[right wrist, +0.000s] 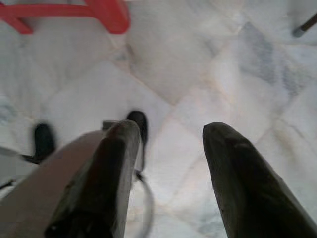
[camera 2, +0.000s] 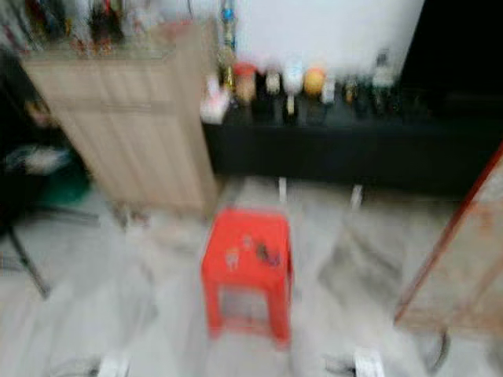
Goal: Hang keys on a hook
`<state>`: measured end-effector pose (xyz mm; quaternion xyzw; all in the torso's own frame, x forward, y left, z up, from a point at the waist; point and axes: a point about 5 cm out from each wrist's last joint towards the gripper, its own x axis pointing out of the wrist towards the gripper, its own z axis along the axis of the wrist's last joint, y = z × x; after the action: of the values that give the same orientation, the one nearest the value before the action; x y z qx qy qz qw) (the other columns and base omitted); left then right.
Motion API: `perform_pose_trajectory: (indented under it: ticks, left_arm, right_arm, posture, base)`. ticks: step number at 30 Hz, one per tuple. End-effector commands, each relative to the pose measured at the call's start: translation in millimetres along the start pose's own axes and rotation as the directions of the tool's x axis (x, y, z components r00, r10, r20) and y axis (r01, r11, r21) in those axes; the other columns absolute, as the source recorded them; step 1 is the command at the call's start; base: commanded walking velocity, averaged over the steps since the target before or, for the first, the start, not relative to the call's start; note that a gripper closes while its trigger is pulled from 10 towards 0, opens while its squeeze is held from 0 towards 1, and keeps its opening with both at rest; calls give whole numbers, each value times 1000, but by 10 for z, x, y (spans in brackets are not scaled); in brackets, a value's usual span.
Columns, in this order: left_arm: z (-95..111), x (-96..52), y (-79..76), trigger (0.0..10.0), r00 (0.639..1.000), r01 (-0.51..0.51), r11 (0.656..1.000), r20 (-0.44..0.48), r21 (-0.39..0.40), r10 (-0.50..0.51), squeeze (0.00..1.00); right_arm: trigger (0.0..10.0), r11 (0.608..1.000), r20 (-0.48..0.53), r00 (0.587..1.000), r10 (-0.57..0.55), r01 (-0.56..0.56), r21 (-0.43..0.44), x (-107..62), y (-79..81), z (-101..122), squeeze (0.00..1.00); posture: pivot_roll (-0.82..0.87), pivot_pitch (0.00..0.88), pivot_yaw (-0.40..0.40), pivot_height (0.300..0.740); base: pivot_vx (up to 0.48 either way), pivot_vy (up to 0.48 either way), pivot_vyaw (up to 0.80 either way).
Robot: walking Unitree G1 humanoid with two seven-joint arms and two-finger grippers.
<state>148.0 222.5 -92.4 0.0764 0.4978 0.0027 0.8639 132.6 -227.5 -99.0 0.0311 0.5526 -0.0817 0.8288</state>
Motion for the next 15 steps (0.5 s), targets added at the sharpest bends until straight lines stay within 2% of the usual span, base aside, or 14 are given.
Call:
perform_pose_trajectory:
  ticks: [1,7,12,13,14,15]
  left_arm:
    - [-89,-23,82,10000,999,-23,1000,-32,-1,23,0]
    - [-97,-24,83,10000,999,-29,1000,-34,6,29,0]
    - [-96,-25,97,10000,998,-44,998,-36,36,46,0]
    - [-93,-25,96,10000,998,-45,998,-33,32,46,0]
    - [-91,-25,95,10000,998,-45,999,-31,28,46,0]
    - [-89,-25,94,10000,999,-45,999,-30,26,46,0]
  right_arm:
    - [10000,1000,14,1000,14,-14,6,9,62,44,1000]
    - [10000,1000,14,1000,14,-14,-4,8,61,41,1000]
    - [10000,1000,13,1000,13,-13,-8,8,61,36,1000]
    - [10000,1000,13,1000,12,-12,-9,8,59,38,243]
    - [10000,1000,13,1000,11,-11,-10,8,58,39,243]
    - [10000,1000,13,1000,10,-10,-10,8,57,41,0]
  posture:
    - [-29,0,18,740]
    - [-27,0,16,740]
    - [-28,0,15,740]
    - [-25,0,13,740]
    - [-25,0,13,740]
    - [-24,0,12,740]
  base:
    - [0,472,0]
    - [0,449,0]
    - [0,0,0]
    - [0,0,0]
    - [0,0,0]
    - [0,0,0]
